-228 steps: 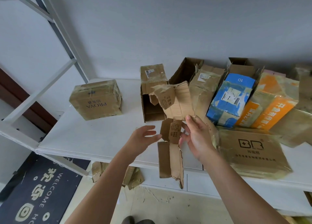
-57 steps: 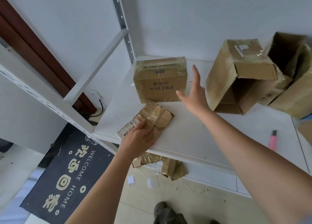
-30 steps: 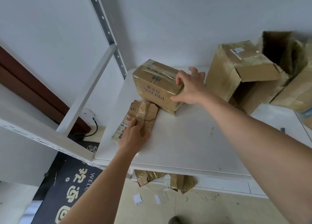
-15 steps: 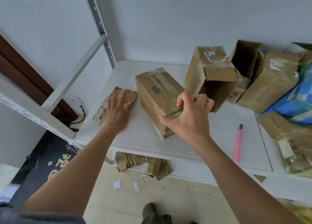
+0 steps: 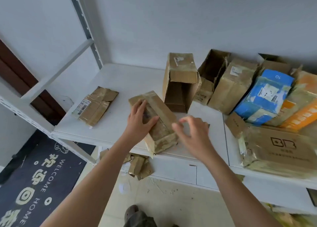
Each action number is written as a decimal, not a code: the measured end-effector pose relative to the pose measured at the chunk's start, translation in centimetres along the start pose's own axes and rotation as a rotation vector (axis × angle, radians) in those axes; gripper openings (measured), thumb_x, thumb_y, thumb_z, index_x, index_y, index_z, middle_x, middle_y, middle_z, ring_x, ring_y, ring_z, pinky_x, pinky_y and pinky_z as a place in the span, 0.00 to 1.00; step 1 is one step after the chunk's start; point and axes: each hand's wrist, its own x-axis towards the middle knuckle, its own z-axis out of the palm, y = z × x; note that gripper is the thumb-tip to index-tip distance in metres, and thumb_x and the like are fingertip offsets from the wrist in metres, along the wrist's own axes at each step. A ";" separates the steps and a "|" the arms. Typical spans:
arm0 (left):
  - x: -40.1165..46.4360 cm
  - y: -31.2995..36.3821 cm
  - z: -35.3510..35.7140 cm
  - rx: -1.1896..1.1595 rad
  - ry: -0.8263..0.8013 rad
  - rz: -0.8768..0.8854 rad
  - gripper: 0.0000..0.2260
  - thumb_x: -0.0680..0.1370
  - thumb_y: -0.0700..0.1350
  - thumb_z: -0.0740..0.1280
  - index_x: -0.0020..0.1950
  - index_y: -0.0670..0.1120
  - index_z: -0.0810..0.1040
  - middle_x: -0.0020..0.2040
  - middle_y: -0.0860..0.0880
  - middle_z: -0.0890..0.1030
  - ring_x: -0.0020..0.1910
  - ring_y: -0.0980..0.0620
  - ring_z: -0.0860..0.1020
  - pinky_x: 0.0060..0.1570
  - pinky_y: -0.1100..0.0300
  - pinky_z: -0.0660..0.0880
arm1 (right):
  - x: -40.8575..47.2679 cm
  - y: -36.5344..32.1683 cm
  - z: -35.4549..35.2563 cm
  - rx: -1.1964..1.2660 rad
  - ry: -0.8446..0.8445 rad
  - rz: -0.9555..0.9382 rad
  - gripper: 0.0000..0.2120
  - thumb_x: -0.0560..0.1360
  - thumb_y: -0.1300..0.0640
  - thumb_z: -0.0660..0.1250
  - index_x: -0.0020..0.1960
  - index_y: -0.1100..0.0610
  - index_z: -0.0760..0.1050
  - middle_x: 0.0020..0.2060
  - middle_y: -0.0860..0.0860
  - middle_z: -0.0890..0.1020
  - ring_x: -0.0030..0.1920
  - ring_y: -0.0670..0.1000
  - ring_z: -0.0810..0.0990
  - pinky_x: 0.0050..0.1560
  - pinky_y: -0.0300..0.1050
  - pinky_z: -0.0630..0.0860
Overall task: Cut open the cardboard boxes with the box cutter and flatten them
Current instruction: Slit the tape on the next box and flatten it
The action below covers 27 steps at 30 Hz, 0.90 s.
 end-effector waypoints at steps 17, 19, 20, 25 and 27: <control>-0.2 -1.1 1.5 -0.143 0.103 0.012 0.32 0.74 0.58 0.71 0.76 0.54 0.65 0.75 0.63 0.59 0.65 0.69 0.61 0.53 0.84 0.59 | 3.2 6.9 -2.5 -0.247 0.357 -0.374 0.06 0.74 0.57 0.63 0.42 0.59 0.71 0.33 0.50 0.74 0.30 0.51 0.72 0.25 0.36 0.61; -0.3 -1.1 1.6 -0.160 0.124 0.023 0.30 0.74 0.57 0.71 0.73 0.54 0.67 0.74 0.64 0.60 0.63 0.70 0.63 0.50 0.86 0.61 | 4.1 3.2 -2.5 0.074 0.356 -0.455 0.07 0.75 0.56 0.62 0.48 0.60 0.72 0.36 0.49 0.77 0.31 0.48 0.75 0.27 0.37 0.69; -0.4 -1.1 1.7 -0.164 0.138 0.029 0.29 0.74 0.57 0.71 0.72 0.54 0.67 0.73 0.64 0.60 0.61 0.72 0.63 0.50 0.86 0.62 | 4.6 1.4 -2.2 0.193 0.289 -0.459 0.09 0.77 0.55 0.62 0.53 0.59 0.74 0.40 0.49 0.80 0.34 0.47 0.78 0.30 0.37 0.74; -0.4 -1.2 1.8 -0.136 0.169 0.056 0.29 0.73 0.59 0.70 0.71 0.51 0.69 0.73 0.64 0.61 0.60 0.72 0.64 0.50 0.86 0.61 | 8.2 -4.1 0.6 0.554 -0.027 -0.288 0.08 0.80 0.61 0.65 0.54 0.65 0.78 0.47 0.52 0.85 0.47 0.44 0.84 0.49 0.40 0.80; -0.4 -1.3 1.8 -0.133 0.164 0.064 0.29 0.73 0.61 0.69 0.71 0.51 0.69 0.74 0.64 0.61 0.62 0.70 0.65 0.53 0.83 0.61 | 10.1 -5.0 1.8 0.651 -0.052 -0.204 0.06 0.79 0.63 0.66 0.52 0.66 0.78 0.47 0.55 0.85 0.45 0.43 0.84 0.47 0.38 0.79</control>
